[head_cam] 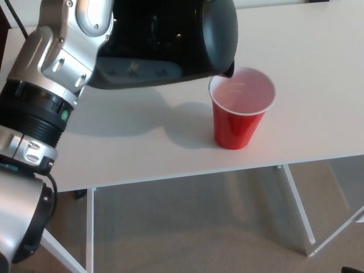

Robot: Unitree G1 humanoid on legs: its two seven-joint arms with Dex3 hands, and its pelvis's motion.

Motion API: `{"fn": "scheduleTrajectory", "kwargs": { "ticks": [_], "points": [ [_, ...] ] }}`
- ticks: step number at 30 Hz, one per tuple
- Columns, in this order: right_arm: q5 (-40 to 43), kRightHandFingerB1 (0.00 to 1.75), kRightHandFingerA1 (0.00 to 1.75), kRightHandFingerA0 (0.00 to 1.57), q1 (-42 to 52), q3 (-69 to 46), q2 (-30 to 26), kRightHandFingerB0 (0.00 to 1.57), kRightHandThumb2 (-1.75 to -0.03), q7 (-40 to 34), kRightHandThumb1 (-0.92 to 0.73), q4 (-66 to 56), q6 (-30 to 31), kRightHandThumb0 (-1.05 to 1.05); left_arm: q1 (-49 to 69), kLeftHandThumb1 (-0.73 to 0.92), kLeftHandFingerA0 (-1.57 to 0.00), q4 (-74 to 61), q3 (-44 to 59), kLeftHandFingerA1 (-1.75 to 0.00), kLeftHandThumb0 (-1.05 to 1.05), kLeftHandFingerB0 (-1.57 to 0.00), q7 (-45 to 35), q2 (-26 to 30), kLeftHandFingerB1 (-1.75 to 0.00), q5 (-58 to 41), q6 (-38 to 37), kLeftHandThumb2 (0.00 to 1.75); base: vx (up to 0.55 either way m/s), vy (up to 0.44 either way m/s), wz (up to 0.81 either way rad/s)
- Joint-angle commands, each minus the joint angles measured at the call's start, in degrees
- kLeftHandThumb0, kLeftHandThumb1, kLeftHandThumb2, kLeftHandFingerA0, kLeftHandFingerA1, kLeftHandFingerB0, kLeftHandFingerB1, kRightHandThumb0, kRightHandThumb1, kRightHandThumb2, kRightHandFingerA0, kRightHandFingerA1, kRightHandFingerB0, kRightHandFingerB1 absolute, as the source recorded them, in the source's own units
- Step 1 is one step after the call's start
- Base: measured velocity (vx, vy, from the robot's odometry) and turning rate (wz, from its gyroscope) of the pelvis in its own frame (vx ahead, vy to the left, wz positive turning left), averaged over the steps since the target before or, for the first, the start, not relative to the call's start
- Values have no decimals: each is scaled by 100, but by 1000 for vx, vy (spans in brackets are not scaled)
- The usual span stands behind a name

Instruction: The robot walk towards a table in front and uses its left hand to pick up the pot from the base and pour water to the cup on the right hand side

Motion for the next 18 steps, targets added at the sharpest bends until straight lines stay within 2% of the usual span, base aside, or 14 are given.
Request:
{"fn": "scheduleTrajectory", "kwargs": {
  "ticks": [1, 2, 4, 5, 8, 9, 10, 11, 12, 13, 14, 15, 18],
  "points": [
    [-145, 34, 40, 48, 17, 48, -194, 32, -57, -144, -59, -76, -67, -22, -484, 59, -84, 50, -315, -175, -15, -59, 520, 292, -173, 706, -993, 55, 0, 0, 0],
    [-144, 34, 40, 48, 18, 52, -194, 32, -57, -146, -59, -78, -66, -22, -492, 59, -84, 67, -326, -175, -15, -59, 535, 298, -173, 704, -1007, 55, 0, 0, 0],
    [-177, 35, 40, 46, -30, 75, -207, 32, -57, -190, -58, -107, -46, -22, -639, 56, -86, 62, -754, -175, -22, -63, 777, 466, -168, 1337, -1121, 56, 0, 0, 0],
    [-173, 34, 40, 46, -33, 76, -206, 32, -57, -185, -58, -108, -41, -21, -667, 55, -86, 75, -818, -175, -25, -68, 819, 485, -160, 1392, -1147, 57, 0, 0, 0],
    [-177, 34, 40, 47, -70, 79, -214, 32, -57, -205, -58, -70, -23, -21, -733, 57, -86, 101, -1027, -175, -27, -67, 994, 555, -161, 1651, -1125, 57, 0, 0, 0],
    [-223, 35, 40, 48, -70, 107, -219, 33, -57, -253, -58, -93, -27, -22, -761, 37, -119, 116, -1074, -144, -35, -86, 973, 550, -124, 1663, -1190, 75, 0, 0, 0],
    [-236, 34, 40, 47, -75, 118, -223, 32, -57, -262, -58, -95, -30, -23, -783, 52, -86, 132, -1124, -175, -31, -76, 1014, 552, -135, 1696, -1235, 56, 0, 0, 0],
    [-224, 34, 40, 47, -83, 116, -224, 32, -57, -245, -58, -85, -32, -23, -795, 52, -86, 142, -1162, -175, -31, -76, 1083, 556, -135, 1739, -1260, 56, 0, 0, 0],
    [-254, 34, 39, 47, -83, 130, -218, 33, -57, -300, -58, -108, -12, -23, -805, 38, -121, 138, -1219, -145, -38, -87, 1134, 545, -124, 1814, -1255, 76, 0, 0, 0],
    [-264, 34, 40, 47, -83, 136, -219, 33, -57, -308, -58, -117, -8, -23, -816, 38, -122, 150, -1261, -145, -36, -89, 1180, 544, -124, 1857, -1273, 76, 0, 0, 0],
    [-261, 34, 40, 47, -84, 137, -221, 33, -57, -297, -58, -116, -11, -23, -818, 38, -122, 157, -1272, -145, -36, -89, 1192, 546, -124, 1865, -1286, 76, 0, 0, 0],
    [-219, 35, 40, 46, -85, 122, -228, 32, -57, -218, -59, -86, -54, -21, -810, 53, -88, 180, -1290, -175, -27, -74, 1252, 536, -141, 1866, -1365, 57, 0, 0, 0],
    [-225, 35, 40, 48, -130, 117, -214, 34, -57, -276, -57, -91, -31, -22, -898, 54, -87, 360, -1331, -175, -22, -74, 1441, 500, -147, 1915, -1595, 57, 0, 0, 0]
  ]
}}
